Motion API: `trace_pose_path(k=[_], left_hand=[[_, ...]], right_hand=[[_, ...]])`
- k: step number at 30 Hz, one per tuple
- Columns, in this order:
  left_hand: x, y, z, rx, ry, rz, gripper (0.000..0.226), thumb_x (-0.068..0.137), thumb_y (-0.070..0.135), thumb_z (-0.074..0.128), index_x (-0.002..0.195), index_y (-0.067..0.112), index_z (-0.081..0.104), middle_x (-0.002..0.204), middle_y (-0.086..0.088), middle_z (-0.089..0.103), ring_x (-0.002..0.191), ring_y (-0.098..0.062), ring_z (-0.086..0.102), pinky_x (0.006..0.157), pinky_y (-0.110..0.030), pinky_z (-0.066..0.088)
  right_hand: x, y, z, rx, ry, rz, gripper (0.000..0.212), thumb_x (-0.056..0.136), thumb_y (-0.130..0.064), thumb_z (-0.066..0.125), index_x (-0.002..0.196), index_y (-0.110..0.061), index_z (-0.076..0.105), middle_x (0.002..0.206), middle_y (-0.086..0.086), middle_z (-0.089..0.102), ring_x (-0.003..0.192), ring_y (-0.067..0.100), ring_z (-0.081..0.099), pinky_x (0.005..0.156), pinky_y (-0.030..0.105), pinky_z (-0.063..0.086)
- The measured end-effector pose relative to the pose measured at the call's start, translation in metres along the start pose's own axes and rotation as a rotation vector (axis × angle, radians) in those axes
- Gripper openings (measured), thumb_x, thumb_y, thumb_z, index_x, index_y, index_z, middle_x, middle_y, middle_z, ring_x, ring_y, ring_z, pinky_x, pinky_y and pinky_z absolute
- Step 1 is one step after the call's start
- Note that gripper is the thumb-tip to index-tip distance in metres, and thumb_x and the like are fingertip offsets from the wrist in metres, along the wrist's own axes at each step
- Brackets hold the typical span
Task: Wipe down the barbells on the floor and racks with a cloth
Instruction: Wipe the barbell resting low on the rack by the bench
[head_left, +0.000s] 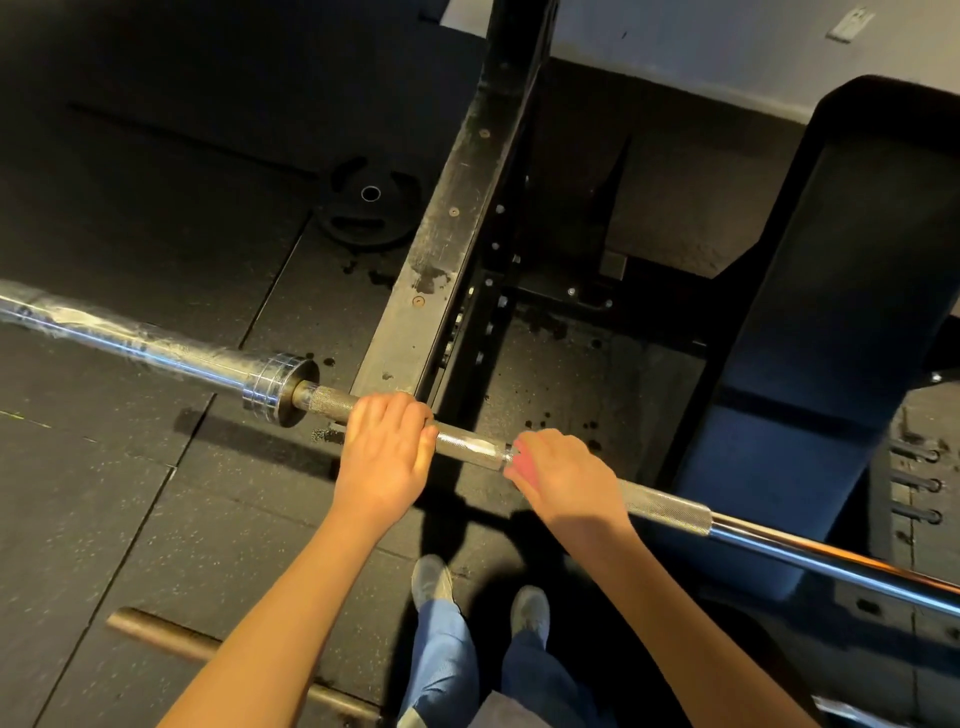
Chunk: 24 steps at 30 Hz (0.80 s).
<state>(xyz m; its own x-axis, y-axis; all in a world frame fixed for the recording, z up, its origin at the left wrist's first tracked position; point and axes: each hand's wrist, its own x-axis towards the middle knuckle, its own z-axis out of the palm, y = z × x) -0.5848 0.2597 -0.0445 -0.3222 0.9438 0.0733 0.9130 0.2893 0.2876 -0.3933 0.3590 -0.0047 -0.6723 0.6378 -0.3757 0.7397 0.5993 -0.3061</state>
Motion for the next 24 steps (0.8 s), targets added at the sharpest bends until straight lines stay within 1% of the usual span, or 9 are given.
trace_pose_path(k=[3, 6, 8, 11, 15, 17, 19, 22, 24], left_hand=[[0.000, 0.001, 0.000, 0.005, 0.001, 0.003, 0.032, 0.095, 0.030, 0.033, 0.093, 0.012, 0.060, 0.089, -0.001, 0.055, 0.085, -0.021, 0.049, 0.083, -0.037, 0.035], [0.000, 0.000, 0.000, 0.001, -0.004, 0.007, 0.031, 0.095, 0.030, 0.033, 0.093, 0.013, 0.059, 0.088, -0.001, 0.055, 0.085, -0.021, 0.049, 0.083, -0.037, 0.035], [0.000, 0.001, -0.001, -0.008, -0.002, 0.001, 0.031, 0.095, 0.030, 0.033, 0.092, 0.014, 0.059, 0.088, 0.000, 0.054, 0.085, -0.020, 0.048, 0.083, -0.036, 0.035], [0.000, 0.002, -0.001, -0.021, 0.015, 0.002, 0.029, 0.095, 0.029, 0.033, 0.092, 0.014, 0.058, 0.088, 0.000, 0.054, 0.085, -0.020, 0.048, 0.082, -0.035, 0.034], [-0.001, 0.001, -0.001, -0.019, 0.026, 0.019, 0.029, 0.095, 0.028, 0.034, 0.093, 0.013, 0.059, 0.088, -0.001, 0.054, 0.087, -0.020, 0.048, 0.083, -0.035, 0.033], [-0.001, 0.001, -0.002, -0.019, 0.020, 0.025, 0.030, 0.095, 0.028, 0.033, 0.093, 0.013, 0.059, 0.089, -0.001, 0.055, 0.087, -0.021, 0.049, 0.083, -0.035, 0.033], [-0.002, 0.001, -0.002, -0.029, 0.022, 0.024, 0.030, 0.095, 0.028, 0.033, 0.093, 0.013, 0.059, 0.088, -0.001, 0.054, 0.087, -0.021, 0.049, 0.083, -0.035, 0.033], [-0.002, 0.001, -0.002, -0.039, 0.021, 0.021, 0.032, 0.096, 0.029, 0.032, 0.094, 0.013, 0.059, 0.089, -0.001, 0.054, 0.086, -0.020, 0.049, 0.083, -0.034, 0.032], [0.000, 0.001, -0.001, -0.032, 0.016, 0.020, 0.032, 0.096, 0.030, 0.032, 0.094, 0.013, 0.059, 0.089, -0.001, 0.054, 0.086, -0.021, 0.048, 0.083, -0.034, 0.033]], right_hand=[[0.000, 0.003, 0.001, 0.034, 0.022, -0.092, 0.025, 0.097, -0.034, 0.048, 0.117, -0.020, 0.052, 0.103, -0.003, 0.056, 0.091, 0.022, 0.052, 0.069, 0.033, 0.039], [-0.026, 0.040, 0.006, -0.010, 0.063, -0.042, 0.031, 0.082, -0.015, 0.057, 0.113, -0.017, 0.051, 0.073, -0.005, 0.054, 0.067, 0.021, 0.049, 0.058, 0.034, 0.038], [-0.043, 0.061, 0.008, -0.052, 0.150, 0.069, 0.040, 0.083, -0.017, 0.062, 0.121, -0.010, 0.056, 0.080, -0.003, 0.061, 0.072, 0.021, 0.054, 0.062, 0.033, 0.041], [-0.036, 0.039, 0.009, -0.038, 0.152, 0.218, 0.023, 0.093, -0.024, 0.054, 0.108, -0.011, 0.063, 0.094, 0.002, 0.066, 0.083, 0.024, 0.057, 0.071, 0.036, 0.044], [-0.006, -0.008, 0.015, 0.037, 0.222, 0.098, 0.015, 0.095, -0.030, 0.049, 0.098, -0.019, 0.059, 0.091, -0.003, 0.059, 0.079, 0.018, 0.052, 0.068, 0.028, 0.032], [-0.012, 0.007, 0.015, 0.015, 0.172, 0.022, 0.021, 0.094, -0.035, 0.053, 0.108, -0.020, 0.058, 0.094, -0.005, 0.061, 0.084, 0.019, 0.055, 0.071, 0.029, 0.035], [-0.031, 0.036, 0.013, -0.037, 0.161, 0.012, 0.030, 0.090, -0.045, 0.056, 0.111, -0.024, 0.054, 0.087, -0.009, 0.060, 0.078, 0.017, 0.055, 0.069, 0.032, 0.033], [-0.054, 0.064, 0.004, -0.131, 0.173, 0.186, 0.030, 0.087, -0.049, 0.057, 0.104, -0.025, 0.060, 0.084, -0.008, 0.064, 0.081, 0.018, 0.061, 0.083, 0.038, 0.044], [-0.050, 0.063, 0.000, -0.119, 0.075, 0.311, 0.024, 0.085, -0.040, 0.059, 0.093, -0.021, 0.069, 0.081, -0.003, 0.067, 0.078, 0.020, 0.065, 0.079, 0.035, 0.049]])
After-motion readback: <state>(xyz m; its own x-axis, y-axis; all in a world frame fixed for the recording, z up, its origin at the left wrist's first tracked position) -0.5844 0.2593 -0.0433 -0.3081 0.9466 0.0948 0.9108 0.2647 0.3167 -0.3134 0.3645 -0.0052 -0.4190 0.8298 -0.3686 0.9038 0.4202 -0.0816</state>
